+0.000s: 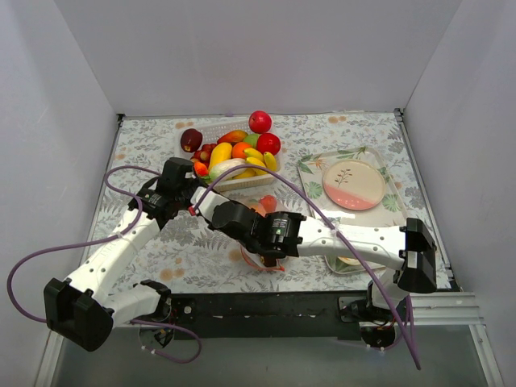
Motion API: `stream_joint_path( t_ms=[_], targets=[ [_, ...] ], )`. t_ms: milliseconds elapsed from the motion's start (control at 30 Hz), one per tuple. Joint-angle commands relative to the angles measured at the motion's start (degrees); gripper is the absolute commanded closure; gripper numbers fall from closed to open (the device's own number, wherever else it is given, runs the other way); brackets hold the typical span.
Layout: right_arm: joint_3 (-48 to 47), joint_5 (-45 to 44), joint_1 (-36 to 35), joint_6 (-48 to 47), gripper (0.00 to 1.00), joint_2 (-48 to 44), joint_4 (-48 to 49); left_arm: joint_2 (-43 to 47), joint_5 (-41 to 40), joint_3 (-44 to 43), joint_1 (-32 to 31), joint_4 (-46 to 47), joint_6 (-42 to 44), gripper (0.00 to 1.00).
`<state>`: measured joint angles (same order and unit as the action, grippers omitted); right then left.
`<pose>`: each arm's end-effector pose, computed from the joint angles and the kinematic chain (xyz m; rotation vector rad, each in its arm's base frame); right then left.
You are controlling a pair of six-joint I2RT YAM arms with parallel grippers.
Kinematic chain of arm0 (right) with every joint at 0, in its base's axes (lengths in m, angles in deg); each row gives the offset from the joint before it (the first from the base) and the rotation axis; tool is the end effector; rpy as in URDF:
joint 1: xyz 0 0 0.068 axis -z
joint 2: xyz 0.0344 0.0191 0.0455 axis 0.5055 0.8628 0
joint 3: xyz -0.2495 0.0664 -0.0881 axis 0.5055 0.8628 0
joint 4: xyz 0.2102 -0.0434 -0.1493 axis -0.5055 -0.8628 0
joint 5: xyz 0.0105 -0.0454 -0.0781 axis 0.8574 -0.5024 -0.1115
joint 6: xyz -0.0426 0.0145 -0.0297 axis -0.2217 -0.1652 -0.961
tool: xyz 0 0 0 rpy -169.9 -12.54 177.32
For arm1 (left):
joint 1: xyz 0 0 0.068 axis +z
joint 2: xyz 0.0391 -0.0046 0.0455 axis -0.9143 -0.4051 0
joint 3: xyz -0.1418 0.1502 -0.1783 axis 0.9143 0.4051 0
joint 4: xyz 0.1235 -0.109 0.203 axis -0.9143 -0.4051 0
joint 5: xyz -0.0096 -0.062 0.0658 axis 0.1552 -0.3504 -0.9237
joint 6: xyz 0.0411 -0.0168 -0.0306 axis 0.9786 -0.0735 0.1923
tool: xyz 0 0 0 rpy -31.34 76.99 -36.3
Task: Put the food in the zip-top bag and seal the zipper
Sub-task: Zip the zipper food storage bag at the center of the board.
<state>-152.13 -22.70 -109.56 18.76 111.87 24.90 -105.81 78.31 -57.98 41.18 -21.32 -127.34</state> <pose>0.0906 0.3595 0.3416 -1.0988 1.6666 0.0886 0.2007 -0.1057 0.2965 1.8815 -2.1590 1.2271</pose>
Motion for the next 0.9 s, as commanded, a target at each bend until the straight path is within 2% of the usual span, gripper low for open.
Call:
stream_joint_path(
  t_ms=[0, 300, 533, 867],
  targets=[
    [1.20, -1.39, -0.17, 0.34, 0.66, -0.71, 2.99, 1.10, 0.11, -0.81, -0.12, 0.31, -21.86, 1.00],
    [0.94, -3.94, -0.17, -0.63, 0.73, 1.40, 4.05, 1.28, 0.11, -0.90, -0.12, 0.31, -22.04, 1.00],
    [1.55, -3.68, -0.17, 0.07, 0.94, 0.96, 3.97, 1.10, -0.41, -0.98, -0.03, 0.49, -22.48, 1.00],
    [8.93, -0.26, -0.25, 6.13, 0.98, -5.09, 0.80, 0.66, -3.23, -2.30, 1.28, -1.18, -22.92, 1.00]
  ],
)
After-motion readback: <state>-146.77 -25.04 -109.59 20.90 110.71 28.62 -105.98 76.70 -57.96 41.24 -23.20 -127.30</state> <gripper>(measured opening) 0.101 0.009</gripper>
